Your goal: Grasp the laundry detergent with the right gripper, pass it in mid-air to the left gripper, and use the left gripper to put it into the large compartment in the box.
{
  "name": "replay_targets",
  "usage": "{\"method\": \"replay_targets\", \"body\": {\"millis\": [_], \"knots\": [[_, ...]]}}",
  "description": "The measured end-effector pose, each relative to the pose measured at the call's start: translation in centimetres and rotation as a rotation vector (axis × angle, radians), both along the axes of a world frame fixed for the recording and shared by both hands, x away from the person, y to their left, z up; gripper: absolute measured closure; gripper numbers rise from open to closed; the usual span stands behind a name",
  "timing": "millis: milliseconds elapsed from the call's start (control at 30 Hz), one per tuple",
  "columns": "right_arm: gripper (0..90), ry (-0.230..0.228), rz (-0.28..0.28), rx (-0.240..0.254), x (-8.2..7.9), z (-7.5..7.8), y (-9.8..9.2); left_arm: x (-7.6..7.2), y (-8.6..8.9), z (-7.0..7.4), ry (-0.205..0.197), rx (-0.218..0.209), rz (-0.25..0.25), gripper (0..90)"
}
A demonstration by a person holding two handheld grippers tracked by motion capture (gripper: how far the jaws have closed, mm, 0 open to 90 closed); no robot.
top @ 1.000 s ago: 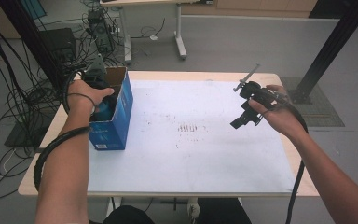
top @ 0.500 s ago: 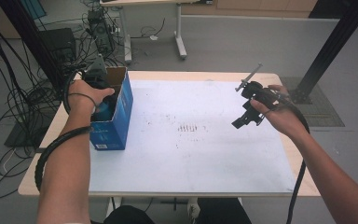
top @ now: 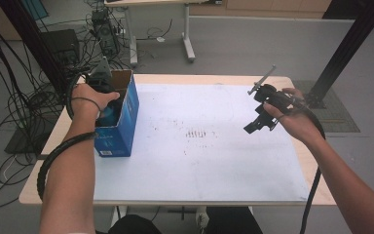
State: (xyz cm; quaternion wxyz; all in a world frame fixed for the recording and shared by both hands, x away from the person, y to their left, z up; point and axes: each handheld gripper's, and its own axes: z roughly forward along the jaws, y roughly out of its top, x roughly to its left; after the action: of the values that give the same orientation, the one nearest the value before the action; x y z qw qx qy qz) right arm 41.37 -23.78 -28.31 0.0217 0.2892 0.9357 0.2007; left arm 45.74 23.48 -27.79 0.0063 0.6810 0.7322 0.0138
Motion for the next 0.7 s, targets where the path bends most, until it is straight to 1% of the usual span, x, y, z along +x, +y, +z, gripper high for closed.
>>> {"method": "replay_targets", "body": {"millis": [700], "knots": [[4.4, 0.000, 0.003, -0.005, 0.05, 0.08, 0.19, 0.03, 0.12, -0.01, 0.001, -0.005, 0.002, 36.4]]}}
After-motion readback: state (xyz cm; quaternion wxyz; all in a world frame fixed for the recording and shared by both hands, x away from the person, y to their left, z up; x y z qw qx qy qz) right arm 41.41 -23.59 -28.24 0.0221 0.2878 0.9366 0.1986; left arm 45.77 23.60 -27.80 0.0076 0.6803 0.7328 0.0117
